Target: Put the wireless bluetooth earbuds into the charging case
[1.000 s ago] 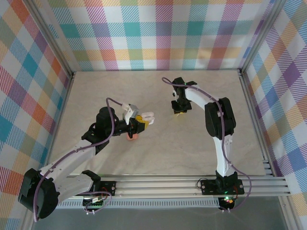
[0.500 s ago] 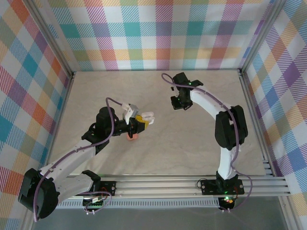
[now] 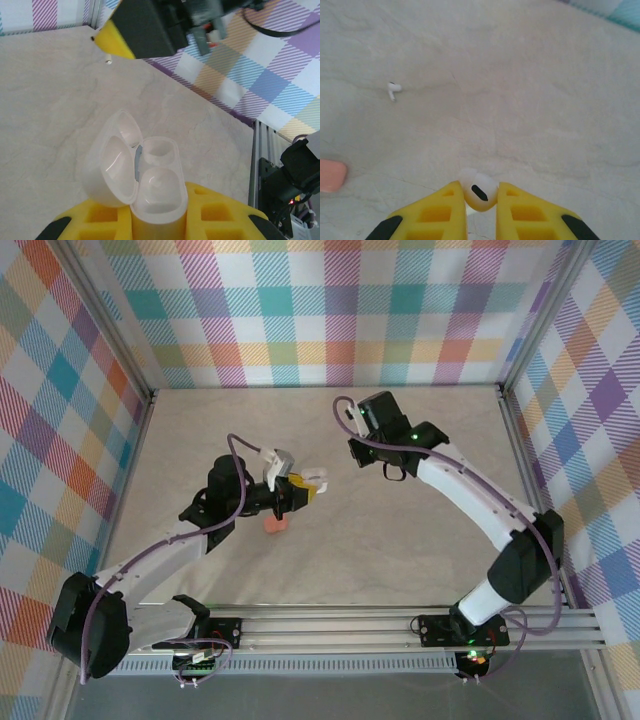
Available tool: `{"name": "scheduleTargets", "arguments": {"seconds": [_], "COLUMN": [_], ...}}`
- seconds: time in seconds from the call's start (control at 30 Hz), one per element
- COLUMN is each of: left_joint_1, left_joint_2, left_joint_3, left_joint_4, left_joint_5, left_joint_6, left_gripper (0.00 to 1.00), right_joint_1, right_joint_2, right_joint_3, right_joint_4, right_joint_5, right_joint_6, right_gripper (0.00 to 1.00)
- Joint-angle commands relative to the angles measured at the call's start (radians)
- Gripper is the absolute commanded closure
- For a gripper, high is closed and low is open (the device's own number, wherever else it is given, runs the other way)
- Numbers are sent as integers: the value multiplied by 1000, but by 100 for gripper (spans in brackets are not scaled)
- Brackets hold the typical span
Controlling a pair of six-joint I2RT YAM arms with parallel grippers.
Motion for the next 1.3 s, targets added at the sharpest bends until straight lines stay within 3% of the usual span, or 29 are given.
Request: {"name": "scheduleTargets", "arguments": {"seconds": [0.0,0.43,1.27], "left_joint_1": [-16,-60,-80], "left_joint_2": [24,111,27], "left_joint_3": [54,156,122], "left_joint_4": [62,70,98], "left_joint_5": [24,24,-26], "left_joint_6": [-16,-22,-3], "left_gripper": [100,100,100], "right_joint_1": [41,153,166], "right_joint_2": [-79,-272,-290], "right_joint_3": [-33,-136,-190], "right_joint_4": [72,223,221], "right_joint_5": [38,-66,-164], "right_joint_6": [-50,-128,-287], "right_gripper": [83,85,84]}}
